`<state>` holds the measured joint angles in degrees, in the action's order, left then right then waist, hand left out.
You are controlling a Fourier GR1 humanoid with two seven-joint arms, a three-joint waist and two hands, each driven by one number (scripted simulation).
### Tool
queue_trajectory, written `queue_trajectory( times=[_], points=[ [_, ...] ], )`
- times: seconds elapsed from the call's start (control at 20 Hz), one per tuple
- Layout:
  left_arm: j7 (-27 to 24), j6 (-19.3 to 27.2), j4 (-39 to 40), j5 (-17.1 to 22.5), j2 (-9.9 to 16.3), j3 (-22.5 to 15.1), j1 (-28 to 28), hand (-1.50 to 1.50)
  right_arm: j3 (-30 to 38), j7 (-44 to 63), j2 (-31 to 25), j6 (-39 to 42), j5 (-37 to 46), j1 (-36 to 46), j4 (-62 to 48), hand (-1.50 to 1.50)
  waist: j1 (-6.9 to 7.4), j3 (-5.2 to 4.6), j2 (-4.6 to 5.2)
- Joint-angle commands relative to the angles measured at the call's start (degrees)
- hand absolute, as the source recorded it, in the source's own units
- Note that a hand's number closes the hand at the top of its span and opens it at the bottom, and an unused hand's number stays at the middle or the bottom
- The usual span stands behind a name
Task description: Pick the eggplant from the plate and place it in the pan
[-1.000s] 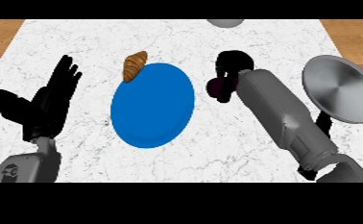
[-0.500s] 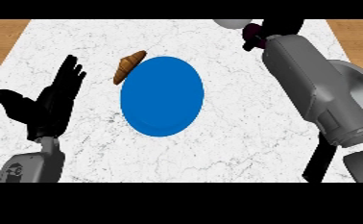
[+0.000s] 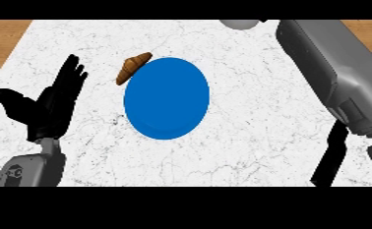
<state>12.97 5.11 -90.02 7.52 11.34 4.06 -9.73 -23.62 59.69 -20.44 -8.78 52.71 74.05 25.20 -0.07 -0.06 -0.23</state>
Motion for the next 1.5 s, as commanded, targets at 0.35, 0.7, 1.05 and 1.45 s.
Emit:
queue_trajectory(
  times=[0.35, 0.7, 1.05, 1.45],
  points=[
    [0.5, -2.1, -1.0, 2.1, 2.3, 3.1, 1.6, 0.0, 5.7, 1.5, -12.4, -9.5, 1.6, -11.4, 7.9, 1.5, -1.02, 0.08, -0.07],
    [0.8, -0.9, -1.1, 0.7, 0.8, 2.0, 1.4, 0.0, 10.4, -1.6, -19.9, -13.1, -0.1, -25.4, 19.4, 1.5, -1.89, 0.06, -0.27],
    [2.7, 0.0, -2.9, 0.3, -0.1, 1.2, -1.1, 0.0, 18.8, -16.3, -24.1, -20.8, -7.2, -39.8, 20.6, 1.5, -0.7, 0.14, 0.13],
    [2.1, -2.3, -2.6, 1.4, -1.0, 1.0, 0.9, 0.0, 25.0, -32.3, -19.2, -26.4, -10.2, -38.7, 6.0, 1.5, 0.85, 0.13, 0.47]
  ],
)
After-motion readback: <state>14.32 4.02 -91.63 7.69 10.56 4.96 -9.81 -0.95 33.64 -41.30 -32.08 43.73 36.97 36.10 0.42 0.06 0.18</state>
